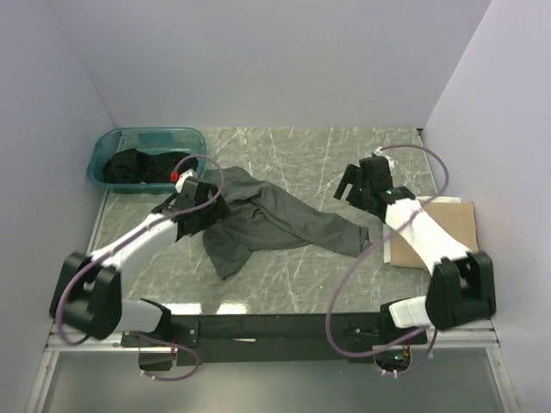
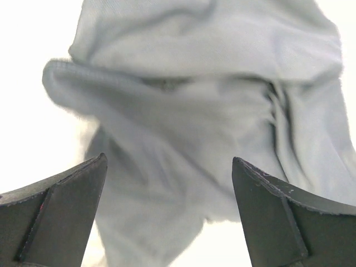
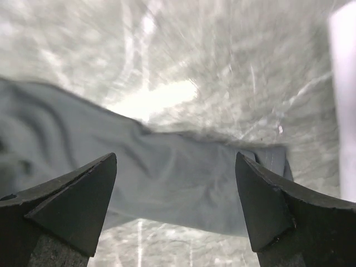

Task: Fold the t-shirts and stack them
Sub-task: Flatten the tshirt out

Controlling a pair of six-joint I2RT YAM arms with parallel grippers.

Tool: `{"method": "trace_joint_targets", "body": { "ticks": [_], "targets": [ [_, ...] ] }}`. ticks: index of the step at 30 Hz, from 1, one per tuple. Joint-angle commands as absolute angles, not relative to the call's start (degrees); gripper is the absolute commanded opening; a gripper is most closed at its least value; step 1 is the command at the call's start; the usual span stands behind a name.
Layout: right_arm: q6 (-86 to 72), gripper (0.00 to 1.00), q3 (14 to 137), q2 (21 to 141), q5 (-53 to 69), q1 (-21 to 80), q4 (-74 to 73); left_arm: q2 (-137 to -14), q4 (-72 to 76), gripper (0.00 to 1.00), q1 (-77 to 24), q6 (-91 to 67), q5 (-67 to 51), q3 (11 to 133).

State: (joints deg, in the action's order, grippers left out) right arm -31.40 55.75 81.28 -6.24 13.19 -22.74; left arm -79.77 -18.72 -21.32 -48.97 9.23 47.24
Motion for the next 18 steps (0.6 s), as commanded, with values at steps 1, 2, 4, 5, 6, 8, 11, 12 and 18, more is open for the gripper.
{"method": "trace_joint_targets", "body": {
  "ticks": [1, 2, 4, 5, 6, 8, 11, 12, 18],
  "targets": [
    [-31.02, 0.93, 51.97, 73.23, -9.58, 13.45, -23.99, -71.31, -26.87, 0.99, -25.03, -50.79, 15.29, 44.05],
    [-31.46, 0.93, 50.38, 70.08, -9.32, 13.45, -23.73, -69.71, -27.76, 0.99, -25.83, -51.41, 15.55, 43.08],
    [-32.16, 0.93, 45.65, 66.72, -7.92, 13.45, -23.91, -64.63, -29.0, 1.0, -28.37, -53.34, 13.9, 39.57],
    [-32.52, 0.93, 44.05, 63.49, -8.0, 13.53, -24.78, -62.86, -29.44, 1.0, -29.43, -54.31, 13.02, 38.16],
    [-32.87, 0.93, 42.55, 61.72, -8.0, 13.45, -25.22, -61.19, -29.18, 1.0, -30.66, -55.19, 12.14, 36.75],
    [-33.83, 0.93, 38.42, 56.72, -8.78, 13.45, -27.06, -57.05, -27.7, 0.99, -34.35, -57.47, 8.8, 32.36],
    [-35.68, 0.93, 33.85, 51.26, -8.44, 13.27, -28.73, -53.97, -25.58, 0.99, -38.14, -60.2, 6.07, 27.61],
    [-36.64, 0.93, 31.92, 50.2, -8.18, 13.36, -28.91, -53.79, -23.4, 0.99, -38.93, -60.55, 5.28, 26.73],
    [-38.93, 0.93, 27.25, 46.67, -6.51, 13.18, -28.48, -60.46, -22.41, 0.84, -43.33, -61.0, 6.5, 26.19]
  ]
}}
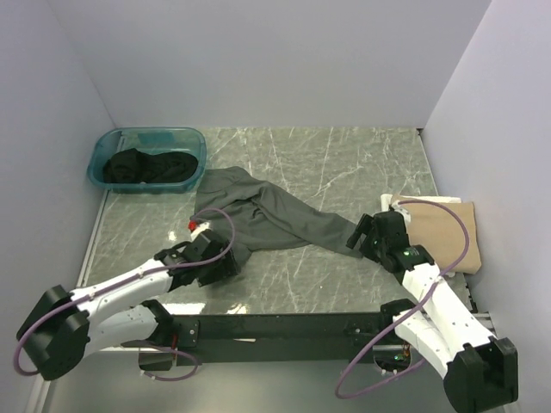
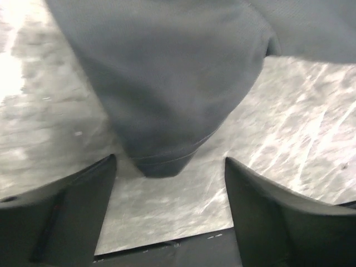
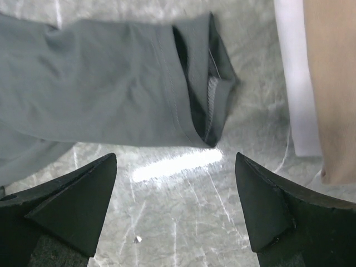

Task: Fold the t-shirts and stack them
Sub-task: Flatten the tshirt out

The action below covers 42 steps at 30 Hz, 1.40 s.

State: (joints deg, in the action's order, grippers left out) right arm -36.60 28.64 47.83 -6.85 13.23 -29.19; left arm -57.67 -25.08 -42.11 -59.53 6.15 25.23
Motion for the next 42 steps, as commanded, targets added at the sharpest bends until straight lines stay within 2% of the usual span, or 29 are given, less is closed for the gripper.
{"method": "trace_joint_targets", "body": {
  "ticks": [1, 3, 4, 6, 9, 11, 12, 17, 20, 22, 23, 24, 27, 28, 35, 42],
  "targets": [
    [-39.2, 0.92, 26.81, 46.67, -6.07, 13.18, -28.3, -62.82, -22.33, 0.73, -43.68, -61.0, 7.03, 26.71],
    [-39.46, 0.92, 26.02, 47.02, -4.84, 13.18, -27.77, -64.59, -22.58, 0.53, -43.77, -61.87, 8.78, 27.15],
    [-39.38, 0.91, 25.75, 47.63, -4.14, 13.27, -27.6, -65.64, -23.11, 0.37, -43.77, -62.48, 9.22, 27.77],
    [-39.11, 0.9, 25.14, 48.34, -3.08, 13.27, -27.33, -66.0, -24.08, 0.28, -43.77, -63.28, 11.85, 28.39],
    [-38.85, 0.89, 25.22, 49.57, -1.94, 13.18, -27.16, -66.18, -24.96, 0.22, -43.77, -63.9, 13.97, 29.44],
    [-39.2, 0.88, 25.31, 50.45, -2.11, 13.18, -26.55, -66.62, -25.66, 0.04, -43.77, -64.33, 14.94, 30.14],
    [-39.29, 0.88, 25.14, 51.06, -2.28, 13.18, -26.19, -67.23, -25.93, 0.01, -43.77, -64.86, 15.64, 30.76],
    [-39.03, 0.83, 25.05, 55.28, -3.86, 13.27, -22.42, -66.8, -26.98, 0.01, -43.77, -64.78, 18.54, 31.82],
    [-37.54, 0.65, 26.71, 58.7, -3.17, 13.18, -20.22, -64.17, -26.98, 0.01, -43.68, -64.16, 20.3, 31.9],
    [-37.27, 0.57, 26.98, 60.98, -3.16, 13.27, -18.47, -63.11, -27.59, 0.01, -43.77, -64.34, 21.96, 32.08],
    [-37.44, 0.49, 27.33, 61.69, -3.51, 13.18, -18.02, -62.5, -28.12, 0.01, -43.68, -64.34, 23.8, 32.34],
    [-37.18, 0.3, 28.2, 62.31, -5.08, 13.27, -18.19, -61.36, -28.65, 0.01, -43.68, -64.6, 24.69, 32.87],
    [-36.31, 0.05, 30.22, 62.58, -7.11, 13.27, -19.51, -58.46, -30.41, 0.01, -43.68, -64.6, 28.12, 34.27],
    [-35.86, 0.0, 30.93, 61.19, -7.82, 13.18, -20.03, -57.66, -31.19, 0.01, -43.68, -64.6, 29.08, 34.89],
    [-32.78, 0.0, 40.07, 50.81, -12.04, 13.18, -26.97, -50.9, -37.61, 0.01, -43.59, -63.81, 39.89, 45.42],
    [-30.5, 0.0, 56.82, 43.33, -13.27, 13.18, -35.76, -41.77, -37.1, 0.01, -43.68, -57.41, 47.81, 59.21]
  ]
}}
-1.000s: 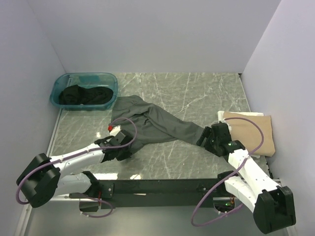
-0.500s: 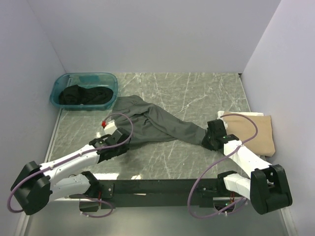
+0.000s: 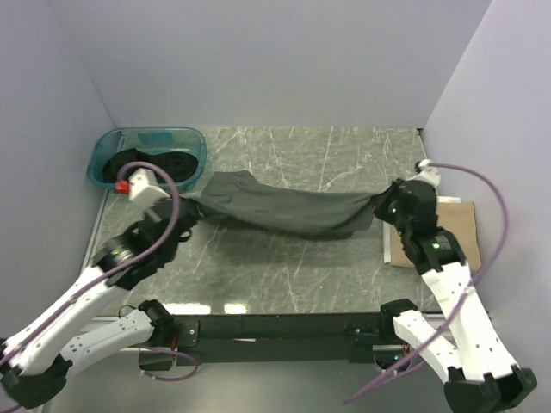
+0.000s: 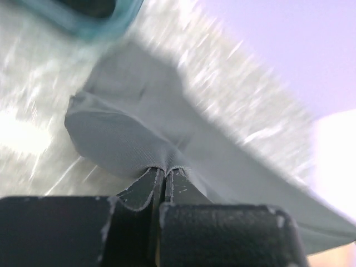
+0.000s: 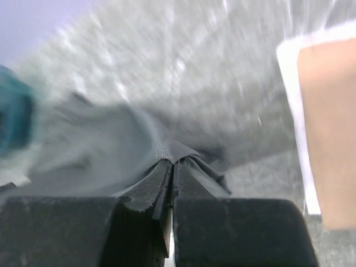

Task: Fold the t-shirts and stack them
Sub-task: Flatten the tshirt out

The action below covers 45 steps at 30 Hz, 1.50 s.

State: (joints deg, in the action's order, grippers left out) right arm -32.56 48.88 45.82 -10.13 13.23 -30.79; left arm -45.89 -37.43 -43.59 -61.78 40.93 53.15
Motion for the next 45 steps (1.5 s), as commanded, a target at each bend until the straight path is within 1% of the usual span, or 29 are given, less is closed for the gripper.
{"method": "trace_joint_targets", "body": {
  "ticks": [1, 3, 7, 10, 14, 17, 20, 21, 23, 24, 26, 27, 28, 29, 30, 32, 34, 37, 39, 41, 45],
  "targets": [
    [-30.32, 0.0, 58.78, 42.55, -13.53, 13.18, -36.82, -40.7, -35.87, 0.01, -43.59, -56.0, 48.07, 60.28],
    [-29.62, 0.0, 63.97, 41.75, -13.45, 13.27, -39.89, -37.29, -31.85, 0.01, -43.59, -51.88, 47.55, 62.13],
    [-29.09, 0.0, 67.76, 39.47, -10.82, 13.18, -44.2, -33.14, -27.0, 0.01, -43.68, -48.61, 44.74, 61.18],
    [-28.56, 0.0, 65.4, 38.94, -6.61, 13.27, -44.65, -33.13, -28.29, 0.01, -43.68, -50.44, 43.24, 58.19],
    [-28.39, 0.0, 59.43, 41.39, -3.96, 13.27, -42.9, -36.82, -32.24, 0.01, -43.68, -55.53, 44.82, 53.8],
    [-27.95, 0.0, 54.68, 47.35, -2.82, 13.1, -39.04, -40.95, -33.84, 0.01, -43.59, -60.37, 47.63, 49.93],
    [-27.25, 0.0, 54.4, 57.36, -2.02, 12.83, -34.55, -45.51, -34.37, 0.01, -42.11, -63.89, 48.26, 46.59],
    [-26.99, 0.0, 54.93, 63.74, -1.85, 12.66, -33.85, -47.79, -33.06, 0.01, -40.1, -63.81, 47.21, 45.19],
    [-26.54, 0.0, 57.64, 70.72, -0.71, 12.39, -31.56, -50.09, -29.46, 0.01, -37.46, -62.15, 42.3, 43.25],
    [-26.37, 0.0, 58.96, 77.36, -0.18, 12.39, -30.77, -52.53, -25.27, 0.01, -34.48, -60.14, 40.19, 41.24],
    [-25.58, 0.01, 63.43, 83.2, 1.49, 12.39, -28.74, -55.18, -21.55, 0.01, -31.48, -57.75, 33.97, 39.82],
    [-25.14, 0.03, 65.37, 88.1, 1.76, 12.39, -28.74, -57.89, -19.88, 0.01, -29.38, -56.79, 32.8, 40.08],
    [-24.53, 0.05, 67.13, 90.33, 1.84, 12.39, -28.65, -59.4, -19.6, 0.01, -28.75, -56.43, 32.17, 40.51],
    [-24.43, 0.15, 70.54, 92.35, 1.5, 12.39, -29.09, -60.63, -19.69, 0.01, -28.39, -56.08, 32.43, 41.82],
    [-24.26, 0.2, 71.88, 94.9, 1.15, 12.48, -29.44, -62.99, -19.86, 0.01, -28.21, -55.9, 32.87, 42.44],
    [-23.47, 0.35, 74.08, 96.15, 1.23, 12.39, -30.14, -65.29, -20.04, 0.01, -27.95, -55.55, 33.13, 43.85],
    [-23.29, 0.39, 73.22, 94.58, 1.23, 12.48, -29.19, -66.09, -19.6, 0.01, -27.69, -55.2, 32.78, 43.95],
    [-22.76, 0.43, 67.6, 89.14, 2.54, 12.48, -27.69, -66.53, -18.63, 0.01, -27.42, -55.37, 31.82, 43.16],
    [-22.76, 0.48, 61.28, 84.49, 4.21, 12.48, -26.55, -66.1, -18.11, 0.01, -27.16, -55.55, 31.47, 42.28],
    [-22.59, 0.49, 55.5, 81.06, 5.8, 12.57, -25.49, -65.75, -17.84, 0.01, -26.9, -55.37, 31.55, 41.49],
    [-23.11, 0.49, 49.76, 79.72, 5.72, 12.57, -24.7, -65.65, -17.75, 0.01, -26.11, -55.11, 31.03, 40.52]
  ]
}}
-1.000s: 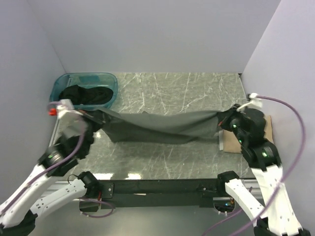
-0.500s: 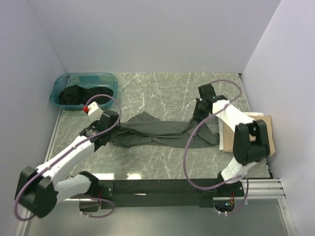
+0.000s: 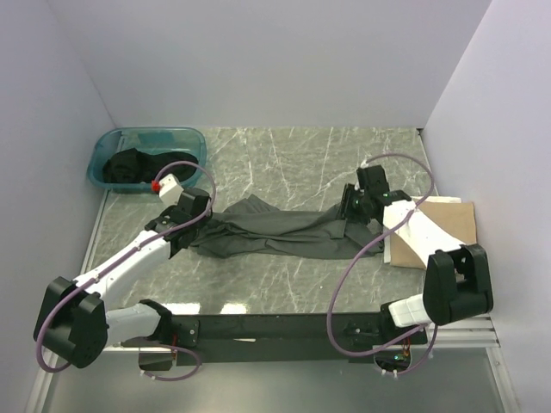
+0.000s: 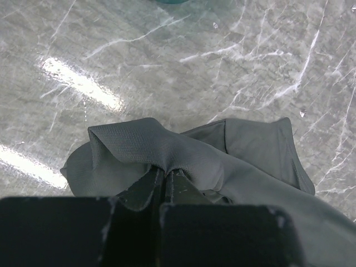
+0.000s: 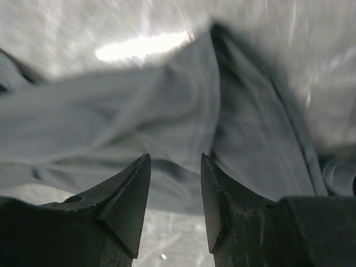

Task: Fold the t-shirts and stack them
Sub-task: Flatten the tshirt out

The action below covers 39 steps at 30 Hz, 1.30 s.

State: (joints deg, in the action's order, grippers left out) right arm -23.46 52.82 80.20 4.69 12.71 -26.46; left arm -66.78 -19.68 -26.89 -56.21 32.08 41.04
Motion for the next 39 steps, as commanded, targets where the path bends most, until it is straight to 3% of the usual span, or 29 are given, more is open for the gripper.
{"method": "trace_joint_targets", "body": {
  "ticks": [1, 13, 16, 17, 19, 23, 28, 39],
  "targets": [
    [-23.29, 0.49, 48.96, 79.89, 5.71, 12.57, -23.91, -65.57, -17.67, 0.01, -26.02, -55.11, 30.68, 40.34],
    [-24.17, 0.43, 48.07, 87.97, 7.02, 12.57, -20.04, -64.86, -17.67, 0.01, -25.05, -55.55, 30.32, 38.94],
    [-24.78, 0.28, 48.78, 89.56, 7.99, 12.57, -19.43, -64.6, -18.37, 0.01, -24.87, -55.55, 30.67, 39.29],
    [-24.87, 0.15, 48.78, 89.13, 8.35, 12.66, -19.25, -64.34, -18.63, 0.01, -24.79, -55.55, 30.76, 39.29],
    [-24.87, 0.12, 48.78, 88.16, 8.7, 12.83, -19.42, -63.99, -18.81, 0.01, -24.79, -55.55, 30.85, 39.37],
    [-25.22, 0.12, 49.31, 84.3, 6.25, 13.27, -22.32, -62.76, -18.81, 0.01, -24.7, -55.37, 30.76, 39.29],
    [-26.54, 0.0, 48.78, 79.64, 4.22, 13.36, -25.39, -61.53, -19.68, 0.01, -24.7, -55.11, 30.67, 39.73],
    [-26.9, 0.0, 52.9, 58.47, 2.11, 13.45, -32.51, -51.69, -24.25, 0.01, -24.7, -53.97, 31.11, 45.43]
  ]
}}
